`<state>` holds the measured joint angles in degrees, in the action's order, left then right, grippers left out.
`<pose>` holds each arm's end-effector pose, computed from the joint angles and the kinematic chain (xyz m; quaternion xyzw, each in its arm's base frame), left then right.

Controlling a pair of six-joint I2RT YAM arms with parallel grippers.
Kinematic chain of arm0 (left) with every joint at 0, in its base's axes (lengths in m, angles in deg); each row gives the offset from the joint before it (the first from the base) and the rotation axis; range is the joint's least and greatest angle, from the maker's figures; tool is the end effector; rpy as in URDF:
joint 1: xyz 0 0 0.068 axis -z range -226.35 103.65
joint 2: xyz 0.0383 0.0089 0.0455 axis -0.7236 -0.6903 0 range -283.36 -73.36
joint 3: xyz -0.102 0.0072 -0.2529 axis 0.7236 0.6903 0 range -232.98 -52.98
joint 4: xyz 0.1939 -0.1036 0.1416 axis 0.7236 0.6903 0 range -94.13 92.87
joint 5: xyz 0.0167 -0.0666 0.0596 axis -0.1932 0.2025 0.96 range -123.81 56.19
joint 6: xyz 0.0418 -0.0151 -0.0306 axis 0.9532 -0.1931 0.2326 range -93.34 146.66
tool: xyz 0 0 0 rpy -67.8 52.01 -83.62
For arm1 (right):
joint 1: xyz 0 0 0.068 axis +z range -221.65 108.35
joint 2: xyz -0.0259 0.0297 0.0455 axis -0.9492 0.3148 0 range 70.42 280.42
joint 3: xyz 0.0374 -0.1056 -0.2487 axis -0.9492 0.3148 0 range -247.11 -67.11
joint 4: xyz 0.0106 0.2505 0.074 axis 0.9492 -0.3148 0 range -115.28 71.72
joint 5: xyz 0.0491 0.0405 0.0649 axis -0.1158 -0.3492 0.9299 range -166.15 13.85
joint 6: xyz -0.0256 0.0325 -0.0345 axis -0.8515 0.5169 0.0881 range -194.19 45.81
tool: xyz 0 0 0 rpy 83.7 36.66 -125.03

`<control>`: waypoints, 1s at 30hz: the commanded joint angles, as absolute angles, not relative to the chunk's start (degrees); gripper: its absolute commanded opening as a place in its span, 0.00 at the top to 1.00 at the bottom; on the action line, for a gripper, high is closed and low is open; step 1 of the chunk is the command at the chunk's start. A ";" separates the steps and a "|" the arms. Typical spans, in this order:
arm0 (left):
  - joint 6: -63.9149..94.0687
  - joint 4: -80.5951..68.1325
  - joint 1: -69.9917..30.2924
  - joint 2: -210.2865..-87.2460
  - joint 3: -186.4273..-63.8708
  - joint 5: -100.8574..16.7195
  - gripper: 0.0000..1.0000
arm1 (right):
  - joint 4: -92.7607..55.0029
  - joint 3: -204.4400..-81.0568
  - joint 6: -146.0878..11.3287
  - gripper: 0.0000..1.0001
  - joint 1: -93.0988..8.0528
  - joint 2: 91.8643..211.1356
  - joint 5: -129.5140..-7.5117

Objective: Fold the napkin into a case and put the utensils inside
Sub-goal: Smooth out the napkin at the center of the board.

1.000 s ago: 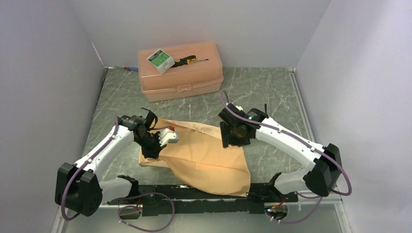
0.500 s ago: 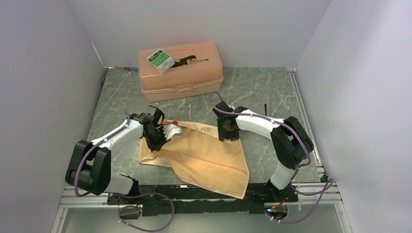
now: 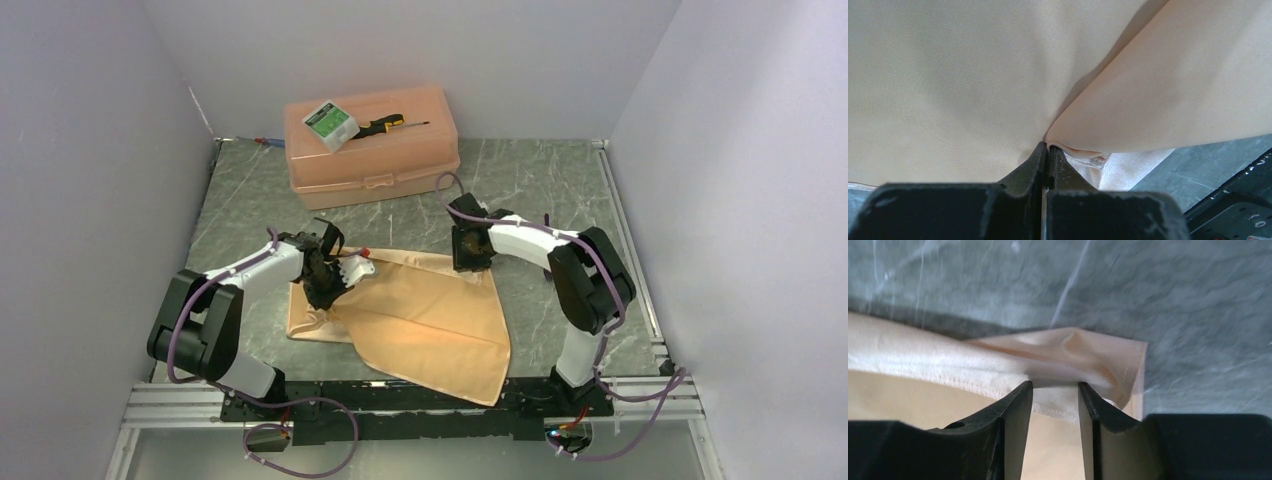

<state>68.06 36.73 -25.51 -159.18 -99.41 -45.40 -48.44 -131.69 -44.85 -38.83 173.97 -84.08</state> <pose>0.2280 -0.0945 0.1603 0.5197 0.8442 -0.0839 0.1012 0.2959 0.1852 0.1606 -0.0173 0.9810 0.0350 0.1898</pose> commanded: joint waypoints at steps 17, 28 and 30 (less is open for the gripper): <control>74.10 27.97 -24.29 -163.73 -93.56 -38.32 0.97 | -41.48 -120.96 -39.80 0.34 -44.91 160.71 -80.36; 74.02 28.78 -24.21 -163.05 -94.29 -38.78 0.97 | -38.45 -124.40 -39.06 0.51 -45.23 166.96 -77.93; 74.07 28.92 -24.21 -163.01 -94.29 -38.81 0.97 | -38.75 -125.86 -39.30 0.52 -45.29 168.18 -77.78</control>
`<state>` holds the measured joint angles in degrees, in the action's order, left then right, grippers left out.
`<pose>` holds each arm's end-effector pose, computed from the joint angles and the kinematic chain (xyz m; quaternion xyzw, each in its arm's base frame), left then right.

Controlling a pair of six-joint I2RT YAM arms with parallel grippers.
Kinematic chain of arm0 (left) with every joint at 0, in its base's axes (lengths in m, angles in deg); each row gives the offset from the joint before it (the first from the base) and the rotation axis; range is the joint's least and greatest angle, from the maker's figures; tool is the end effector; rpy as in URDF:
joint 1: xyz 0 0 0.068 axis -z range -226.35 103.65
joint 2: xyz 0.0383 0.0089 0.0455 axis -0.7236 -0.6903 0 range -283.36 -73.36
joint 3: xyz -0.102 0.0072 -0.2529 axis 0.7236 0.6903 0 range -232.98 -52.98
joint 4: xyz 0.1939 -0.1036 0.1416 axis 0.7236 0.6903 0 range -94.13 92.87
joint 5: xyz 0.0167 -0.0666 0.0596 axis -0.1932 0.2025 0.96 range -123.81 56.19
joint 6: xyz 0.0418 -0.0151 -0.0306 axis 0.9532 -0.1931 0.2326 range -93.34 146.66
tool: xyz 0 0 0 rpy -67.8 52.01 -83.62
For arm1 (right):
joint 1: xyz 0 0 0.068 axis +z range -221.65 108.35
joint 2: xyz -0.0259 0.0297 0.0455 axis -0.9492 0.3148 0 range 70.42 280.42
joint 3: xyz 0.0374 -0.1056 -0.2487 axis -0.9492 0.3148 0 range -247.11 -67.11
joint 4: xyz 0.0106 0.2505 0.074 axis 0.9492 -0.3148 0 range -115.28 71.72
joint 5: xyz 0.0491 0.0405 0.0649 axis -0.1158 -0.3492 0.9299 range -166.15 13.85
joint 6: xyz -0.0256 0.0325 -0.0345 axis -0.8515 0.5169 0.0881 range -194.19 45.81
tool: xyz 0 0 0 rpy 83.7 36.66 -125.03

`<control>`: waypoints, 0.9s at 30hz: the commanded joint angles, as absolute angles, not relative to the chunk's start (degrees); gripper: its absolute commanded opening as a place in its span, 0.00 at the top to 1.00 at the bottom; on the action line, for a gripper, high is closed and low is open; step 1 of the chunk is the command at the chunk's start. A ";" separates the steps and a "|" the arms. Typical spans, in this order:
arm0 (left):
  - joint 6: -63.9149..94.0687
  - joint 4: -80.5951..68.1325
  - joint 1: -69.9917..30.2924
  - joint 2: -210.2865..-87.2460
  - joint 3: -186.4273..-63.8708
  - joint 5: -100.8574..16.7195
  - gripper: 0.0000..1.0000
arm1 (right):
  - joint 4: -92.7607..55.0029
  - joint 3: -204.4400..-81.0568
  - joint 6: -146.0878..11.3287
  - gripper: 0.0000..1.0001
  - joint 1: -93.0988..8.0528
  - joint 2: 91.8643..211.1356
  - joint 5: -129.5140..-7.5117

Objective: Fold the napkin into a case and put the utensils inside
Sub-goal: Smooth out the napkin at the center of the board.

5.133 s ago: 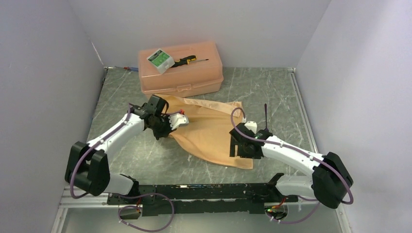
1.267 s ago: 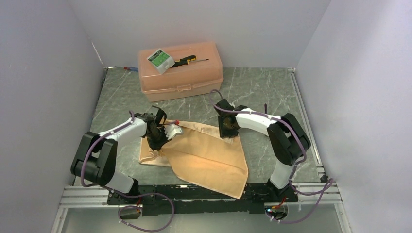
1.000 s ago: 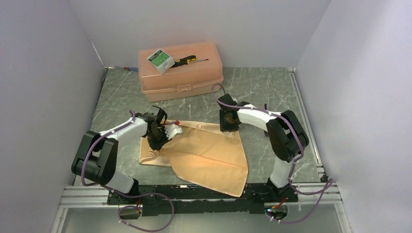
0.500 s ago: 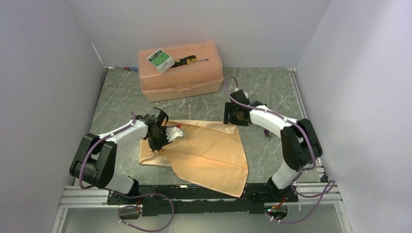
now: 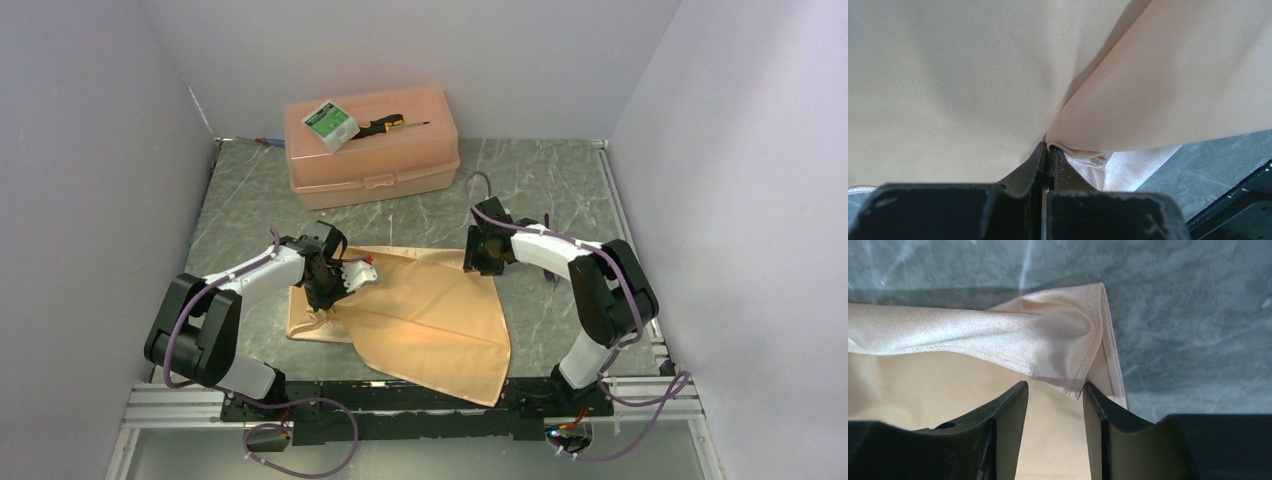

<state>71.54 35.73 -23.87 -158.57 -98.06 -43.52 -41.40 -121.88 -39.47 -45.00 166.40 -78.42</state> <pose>0.2222 -0.0986 0.1570 0.5566 0.8219 -0.0658 0.1017 0.2855 0.1419 0.1610 0.0729 0.9721 0.0967 0.2008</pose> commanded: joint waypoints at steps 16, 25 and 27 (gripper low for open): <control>75.15 29.72 -24.12 -162.36 -93.65 -39.25 0.97 | -35.11 -133.49 -39.64 0.56 -50.06 174.68 -76.56; 74.11 31.18 -24.02 -162.28 -94.98 -39.95 0.97 | -39.01 -145.13 -40.79 0.28 -52.70 178.03 -81.18; 73.72 31.68 -23.94 -162.14 -95.45 -40.32 0.97 | -40.35 -145.27 -41.49 0.25 -52.74 176.51 -84.14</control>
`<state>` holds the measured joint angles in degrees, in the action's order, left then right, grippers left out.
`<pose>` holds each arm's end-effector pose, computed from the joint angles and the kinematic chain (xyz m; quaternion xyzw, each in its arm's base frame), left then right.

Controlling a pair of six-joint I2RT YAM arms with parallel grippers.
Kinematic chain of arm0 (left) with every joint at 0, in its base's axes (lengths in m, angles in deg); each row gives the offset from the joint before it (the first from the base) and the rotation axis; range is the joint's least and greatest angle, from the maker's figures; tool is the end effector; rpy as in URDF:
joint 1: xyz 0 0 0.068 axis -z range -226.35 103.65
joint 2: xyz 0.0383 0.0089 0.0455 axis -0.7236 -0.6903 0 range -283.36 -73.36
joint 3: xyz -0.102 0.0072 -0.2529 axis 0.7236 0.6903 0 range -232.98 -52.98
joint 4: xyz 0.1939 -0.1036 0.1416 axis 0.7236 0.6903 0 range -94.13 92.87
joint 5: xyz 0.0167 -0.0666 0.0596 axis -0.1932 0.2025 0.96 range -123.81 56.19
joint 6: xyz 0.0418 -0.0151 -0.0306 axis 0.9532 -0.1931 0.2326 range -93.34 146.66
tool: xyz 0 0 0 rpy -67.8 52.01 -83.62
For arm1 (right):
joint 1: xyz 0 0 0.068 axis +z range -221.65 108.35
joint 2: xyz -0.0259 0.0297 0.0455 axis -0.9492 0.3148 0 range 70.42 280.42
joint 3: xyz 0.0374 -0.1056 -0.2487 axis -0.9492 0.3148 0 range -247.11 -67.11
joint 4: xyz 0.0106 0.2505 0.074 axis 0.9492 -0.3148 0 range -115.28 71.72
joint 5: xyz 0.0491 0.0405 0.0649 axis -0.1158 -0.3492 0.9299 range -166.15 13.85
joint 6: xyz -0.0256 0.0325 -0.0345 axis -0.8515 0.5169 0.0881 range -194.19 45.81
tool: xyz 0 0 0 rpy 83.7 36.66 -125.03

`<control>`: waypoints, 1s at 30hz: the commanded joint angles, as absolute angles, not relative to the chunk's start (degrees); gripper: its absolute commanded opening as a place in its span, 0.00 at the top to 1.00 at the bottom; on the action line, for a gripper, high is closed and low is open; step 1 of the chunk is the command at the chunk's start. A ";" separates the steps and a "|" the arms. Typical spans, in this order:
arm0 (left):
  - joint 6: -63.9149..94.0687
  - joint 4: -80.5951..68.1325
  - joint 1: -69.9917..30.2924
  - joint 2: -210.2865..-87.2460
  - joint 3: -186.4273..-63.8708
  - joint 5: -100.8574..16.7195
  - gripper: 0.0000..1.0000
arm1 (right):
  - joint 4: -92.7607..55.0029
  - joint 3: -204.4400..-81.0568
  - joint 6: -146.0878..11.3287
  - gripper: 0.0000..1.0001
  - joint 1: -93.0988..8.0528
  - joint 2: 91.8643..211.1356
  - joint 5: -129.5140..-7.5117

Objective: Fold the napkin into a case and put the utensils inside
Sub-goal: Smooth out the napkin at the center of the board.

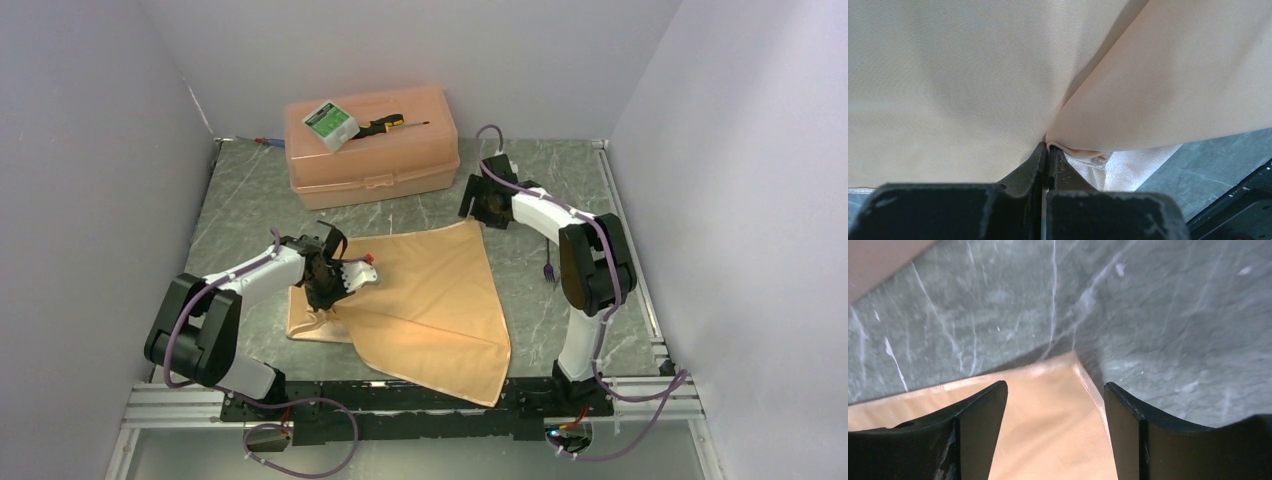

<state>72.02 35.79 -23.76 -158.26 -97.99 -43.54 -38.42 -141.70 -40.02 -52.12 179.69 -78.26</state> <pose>0.2214 -0.0988 0.1579 0.5609 0.8188 -0.0653 0.1035 0.3829 0.1346 0.1831 0.1269 0.9446 0.1208 0.2775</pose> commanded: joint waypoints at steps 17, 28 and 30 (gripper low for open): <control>67.73 44.91 -29.02 -162.71 -106.23 -54.92 0.97 | -51.85 -121.98 -40.53 0.10 -42.96 150.31 -87.47; 67.96 48.63 -37.21 -167.03 -111.81 -60.27 0.97 | -72.78 -116.51 -27.31 0.09 -18.14 140.42 -85.95; 67.87 48.47 -37.21 -166.35 -111.87 -60.17 0.97 | -75.03 -114.58 -22.78 0.09 -13.58 141.12 -86.20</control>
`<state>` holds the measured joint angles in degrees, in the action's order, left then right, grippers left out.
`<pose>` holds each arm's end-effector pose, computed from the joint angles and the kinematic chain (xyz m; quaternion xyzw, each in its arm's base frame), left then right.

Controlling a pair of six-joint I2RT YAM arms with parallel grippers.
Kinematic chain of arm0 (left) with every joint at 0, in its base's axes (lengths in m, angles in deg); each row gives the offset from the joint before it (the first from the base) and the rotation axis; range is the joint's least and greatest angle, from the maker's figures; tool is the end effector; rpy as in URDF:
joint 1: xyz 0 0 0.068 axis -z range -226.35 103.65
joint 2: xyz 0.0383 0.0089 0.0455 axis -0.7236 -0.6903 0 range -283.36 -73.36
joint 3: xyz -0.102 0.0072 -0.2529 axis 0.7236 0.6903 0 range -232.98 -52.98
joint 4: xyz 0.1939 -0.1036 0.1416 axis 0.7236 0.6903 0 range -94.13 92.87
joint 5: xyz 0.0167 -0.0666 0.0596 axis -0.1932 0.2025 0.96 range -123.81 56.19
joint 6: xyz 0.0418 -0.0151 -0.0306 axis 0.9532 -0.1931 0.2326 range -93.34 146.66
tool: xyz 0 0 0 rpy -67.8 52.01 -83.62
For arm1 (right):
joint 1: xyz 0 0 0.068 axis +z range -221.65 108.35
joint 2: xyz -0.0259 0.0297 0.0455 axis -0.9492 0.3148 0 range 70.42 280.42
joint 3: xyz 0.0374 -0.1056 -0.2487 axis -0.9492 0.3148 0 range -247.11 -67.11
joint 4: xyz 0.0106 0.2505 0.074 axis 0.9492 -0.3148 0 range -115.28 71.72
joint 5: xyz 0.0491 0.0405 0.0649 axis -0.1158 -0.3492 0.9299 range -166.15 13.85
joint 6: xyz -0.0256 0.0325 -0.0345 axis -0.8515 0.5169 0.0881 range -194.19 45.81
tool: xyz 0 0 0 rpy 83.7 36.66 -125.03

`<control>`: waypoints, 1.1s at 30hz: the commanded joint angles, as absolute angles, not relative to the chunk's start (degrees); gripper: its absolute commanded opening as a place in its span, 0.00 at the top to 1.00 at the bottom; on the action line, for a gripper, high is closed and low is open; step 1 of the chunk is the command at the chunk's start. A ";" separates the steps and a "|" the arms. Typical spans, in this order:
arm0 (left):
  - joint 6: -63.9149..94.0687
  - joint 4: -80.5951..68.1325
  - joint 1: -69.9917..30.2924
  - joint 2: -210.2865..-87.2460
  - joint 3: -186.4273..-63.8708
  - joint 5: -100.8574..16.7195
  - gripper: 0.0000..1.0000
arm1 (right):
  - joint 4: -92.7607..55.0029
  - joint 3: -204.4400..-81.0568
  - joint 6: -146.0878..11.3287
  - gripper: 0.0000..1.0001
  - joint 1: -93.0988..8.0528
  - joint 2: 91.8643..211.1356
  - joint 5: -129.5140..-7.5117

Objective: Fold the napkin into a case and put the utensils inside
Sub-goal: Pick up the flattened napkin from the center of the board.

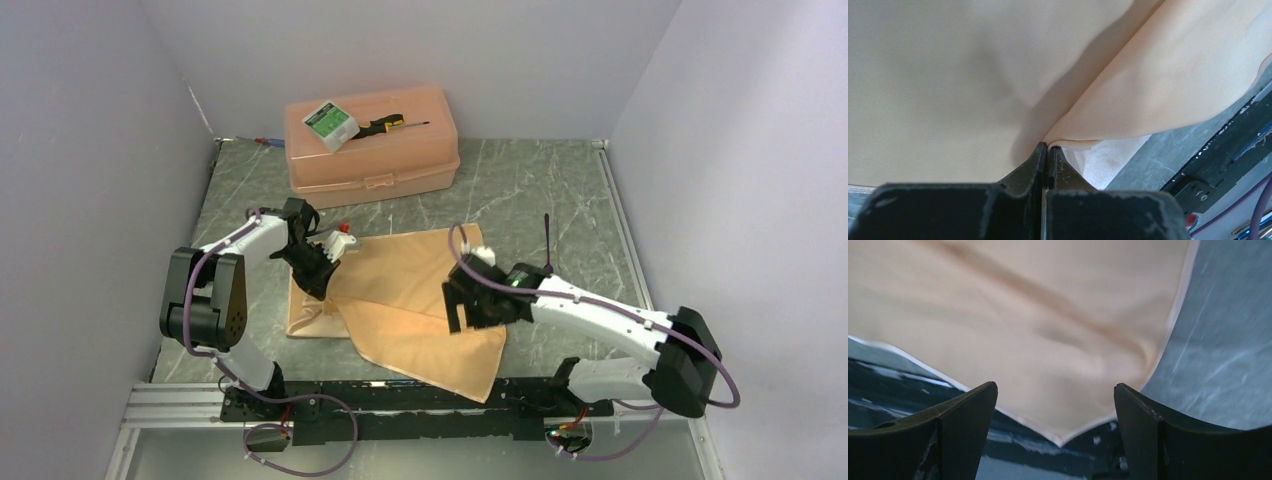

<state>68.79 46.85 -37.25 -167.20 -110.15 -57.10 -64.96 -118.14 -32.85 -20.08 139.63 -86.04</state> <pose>0.2688 -0.0574 0.1720 0.4271 0.8812 -0.1877 0.0767 0.1440 0.1719 0.2421 -0.0680 0.9702 0.0992 0.2103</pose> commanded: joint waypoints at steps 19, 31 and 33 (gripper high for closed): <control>68.97 44.86 -37.16 -163.64 -109.68 -54.76 0.97 | -65.16 -103.00 -11.75 0.29 3.82 133.20 -81.80; 68.08 44.84 -37.03 -163.41 -109.79 -54.46 0.97 | -58.35 -100.03 -10.78 0.56 11.01 141.77 -84.23; 68.03 44.68 -37.03 -163.36 -109.74 -54.31 0.97 | -57.74 -99.09 -10.68 0.61 11.11 141.04 -84.81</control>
